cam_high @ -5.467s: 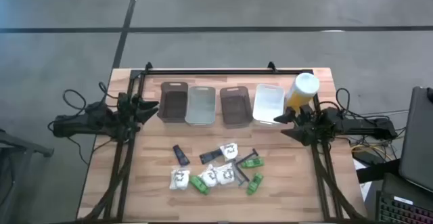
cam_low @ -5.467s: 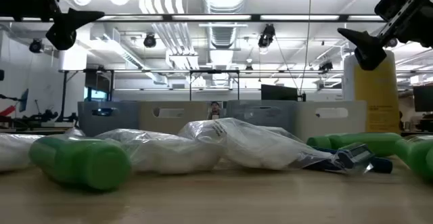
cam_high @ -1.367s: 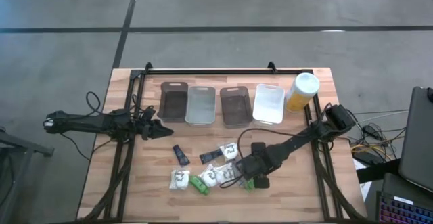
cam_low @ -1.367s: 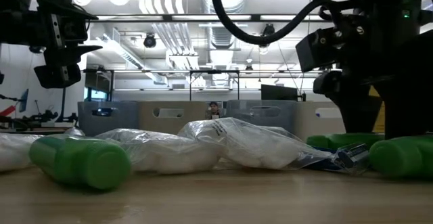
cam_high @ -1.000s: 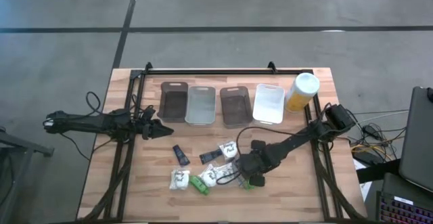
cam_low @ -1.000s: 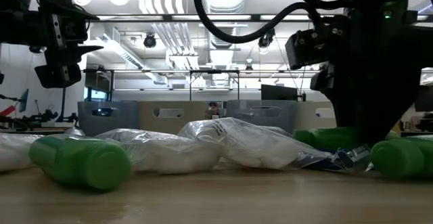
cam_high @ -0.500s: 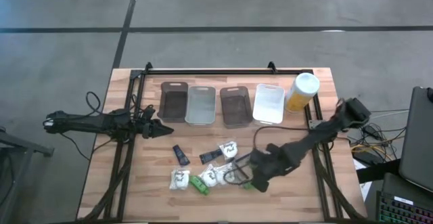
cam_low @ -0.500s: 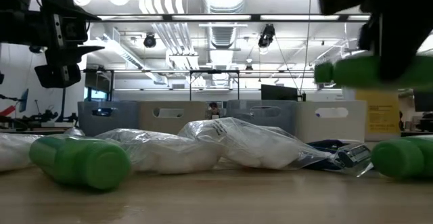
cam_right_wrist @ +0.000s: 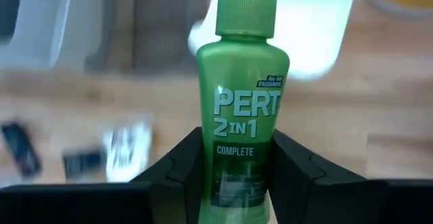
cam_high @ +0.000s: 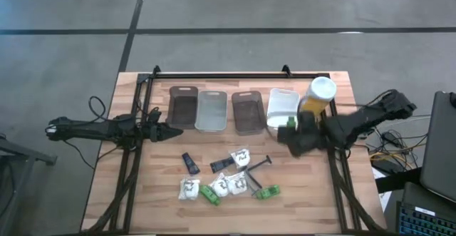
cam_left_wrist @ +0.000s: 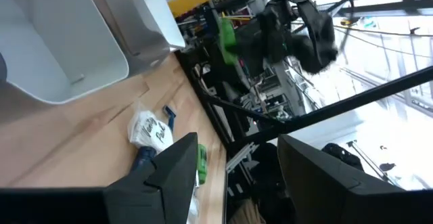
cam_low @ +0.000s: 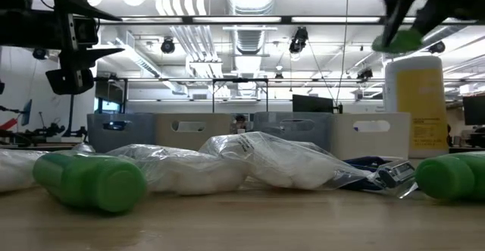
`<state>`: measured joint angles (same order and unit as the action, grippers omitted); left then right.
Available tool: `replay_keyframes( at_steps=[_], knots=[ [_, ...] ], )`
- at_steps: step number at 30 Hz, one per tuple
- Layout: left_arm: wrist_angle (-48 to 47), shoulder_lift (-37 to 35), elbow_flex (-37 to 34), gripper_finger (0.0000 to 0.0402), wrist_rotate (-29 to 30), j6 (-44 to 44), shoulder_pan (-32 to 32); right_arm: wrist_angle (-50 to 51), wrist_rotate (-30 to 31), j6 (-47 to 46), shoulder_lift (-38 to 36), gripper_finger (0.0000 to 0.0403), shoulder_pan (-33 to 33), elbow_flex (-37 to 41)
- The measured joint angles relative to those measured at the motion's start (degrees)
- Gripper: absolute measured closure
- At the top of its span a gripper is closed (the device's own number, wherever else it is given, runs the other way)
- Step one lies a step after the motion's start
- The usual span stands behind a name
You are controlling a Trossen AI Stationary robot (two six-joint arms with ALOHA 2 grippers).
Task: Pick & Place Travel size toiletries
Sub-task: Put the green shampoo into the white bin
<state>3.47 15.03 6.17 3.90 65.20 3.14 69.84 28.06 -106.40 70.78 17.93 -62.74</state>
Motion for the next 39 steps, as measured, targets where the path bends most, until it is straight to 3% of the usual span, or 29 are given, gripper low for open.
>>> replay_keyframes(
  at_steps=[4, 9, 17, 24, 30, 35, 39],
  knots=[
    [-0.01, 0.0, 0.0, 0.0193, 0.22, -1.2, 0.0, -5.31, -5.87, 11.66, -2.5, 0.028, -13.29, 3.11],
    [-0.01, 0.0, 0.0, 0.0193, 0.23, -1.75, 0.0, -10.53, -11.02, 18.89, -2.91, 0.0287, -23.93, 6.12],
    [-0.03, 0.02, 0.0, 0.0193, 0.29, -2.24, -0.02, -19.23, -14.19, 21.19, 2.99, 0.0259, -29.74, 10.52],
    [-0.07, 0.02, 0.0, 0.0193, 0.15, -1.14, 0.0, -19.29, -11.61, 22.09, 9.42, 0.0202, -29.82, 9.99],
    [-0.28, 0.02, 0.0, 0.0193, 0.11, -1.3, 0.0, -19.3, -10.39, 27.89, 10.39, 0.0149, -28.19, 8.7],
    [-1.3, 0.3, 0.0, 0.0193, 0.08, -1.33, 0.02, -19.09, -11.2, 46.63, 7.1, 0.0117, -18.94, 4.6],
    [-1.86, 0.79, 0.01, 0.0193, 0.21, -2.26, 0.02, -19.13, -20.92, 64.37, 5.45, 0.0109, -6.68, 2.48]
  ],
)
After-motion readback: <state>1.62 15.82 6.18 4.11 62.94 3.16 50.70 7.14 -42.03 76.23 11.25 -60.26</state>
